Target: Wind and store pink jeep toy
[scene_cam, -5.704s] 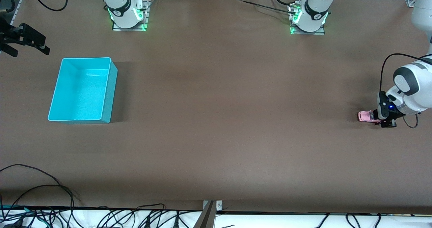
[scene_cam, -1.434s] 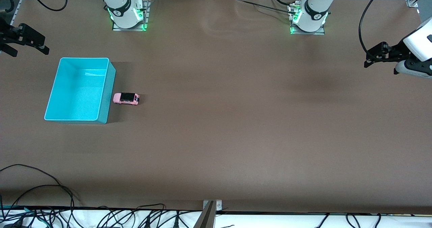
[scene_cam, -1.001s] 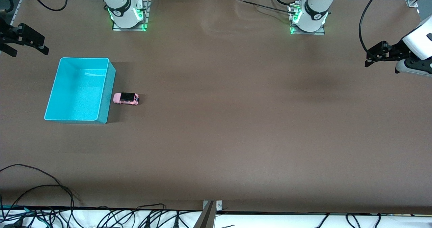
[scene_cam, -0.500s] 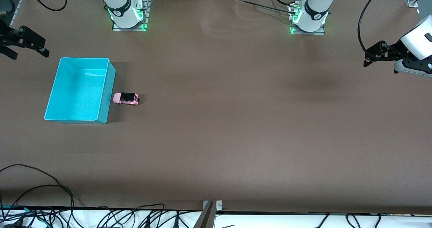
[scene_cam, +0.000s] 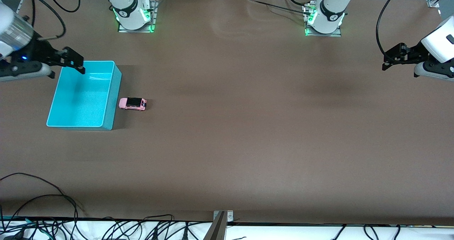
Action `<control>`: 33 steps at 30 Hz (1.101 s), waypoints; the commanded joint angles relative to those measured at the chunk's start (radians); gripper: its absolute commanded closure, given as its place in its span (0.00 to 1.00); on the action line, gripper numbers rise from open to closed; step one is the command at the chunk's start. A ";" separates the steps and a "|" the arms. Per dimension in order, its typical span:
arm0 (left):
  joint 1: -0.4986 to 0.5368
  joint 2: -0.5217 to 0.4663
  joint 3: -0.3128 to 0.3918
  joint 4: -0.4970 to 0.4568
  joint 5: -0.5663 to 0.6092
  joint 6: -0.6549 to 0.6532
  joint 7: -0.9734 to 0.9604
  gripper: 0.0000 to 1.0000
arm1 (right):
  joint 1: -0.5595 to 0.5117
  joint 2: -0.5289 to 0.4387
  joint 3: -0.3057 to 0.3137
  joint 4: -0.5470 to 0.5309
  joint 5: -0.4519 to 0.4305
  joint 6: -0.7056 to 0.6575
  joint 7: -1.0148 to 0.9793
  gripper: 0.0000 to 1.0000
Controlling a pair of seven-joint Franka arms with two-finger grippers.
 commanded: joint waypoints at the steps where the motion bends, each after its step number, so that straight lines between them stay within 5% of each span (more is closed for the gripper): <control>1: -0.002 -0.016 -0.001 -0.006 0.019 0.004 -0.001 0.00 | -0.004 -0.048 0.004 -0.090 0.026 0.065 0.004 0.00; 16: -0.002 -0.016 -0.001 -0.006 0.019 0.004 -0.004 0.00 | -0.004 -0.048 0.010 -0.127 0.032 0.097 0.005 0.00; 33: -0.005 -0.017 -0.001 -0.001 0.019 0.004 -0.007 0.00 | -0.002 -0.043 0.042 -0.328 0.032 0.273 0.039 0.00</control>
